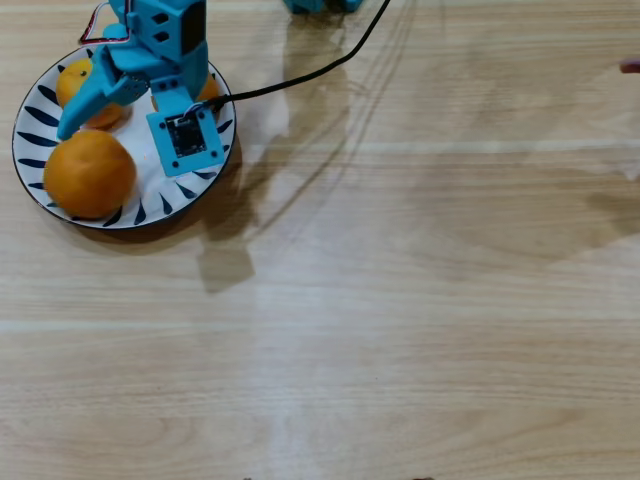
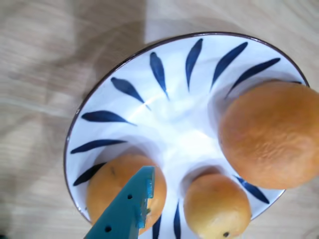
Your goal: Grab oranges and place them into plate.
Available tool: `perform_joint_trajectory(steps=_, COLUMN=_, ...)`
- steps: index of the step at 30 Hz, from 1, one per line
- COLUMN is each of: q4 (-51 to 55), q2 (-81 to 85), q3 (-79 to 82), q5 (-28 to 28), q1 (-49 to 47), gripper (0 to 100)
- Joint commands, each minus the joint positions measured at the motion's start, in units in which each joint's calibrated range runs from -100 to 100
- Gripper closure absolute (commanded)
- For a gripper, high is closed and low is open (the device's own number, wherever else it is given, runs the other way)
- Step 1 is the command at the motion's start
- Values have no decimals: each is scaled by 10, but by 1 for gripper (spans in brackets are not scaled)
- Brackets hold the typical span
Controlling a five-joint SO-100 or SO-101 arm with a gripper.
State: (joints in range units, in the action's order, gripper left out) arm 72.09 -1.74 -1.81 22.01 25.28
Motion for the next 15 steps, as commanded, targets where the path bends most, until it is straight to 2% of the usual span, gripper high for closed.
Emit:
perform_joint_trajectory(steps=1, q4=50, q2=93, q3=-10, q5=3, q1=-16, gripper=54)
perform_joint_trajectory(steps=4, q4=71, q2=158, q3=-2, q5=-1, q1=-38, gripper=68)
perform_joint_trajectory(steps=5, q4=72, q2=180, q3=7, q5=-9, q1=-51, gripper=76)
perform_joint_trajectory(steps=6, q4=69, q2=229, q3=36, q5=-29, q1=-76, gripper=94)
perform_joint_trajectory(steps=7, q4=68, q2=256, q3=60, q5=-39, q1=-92, gripper=100)
perform_joint_trajectory(steps=9, q4=50, q2=314, q3=121, q5=-58, q1=-120, gripper=94)
perform_joint_trajectory(steps=11, q4=20, q2=381, q3=202, q5=-73, q1=-148, gripper=98)
perform_joint_trajectory(steps=15, q4=-83, q2=528, q3=402, q5=-109, q1=-206, gripper=98)
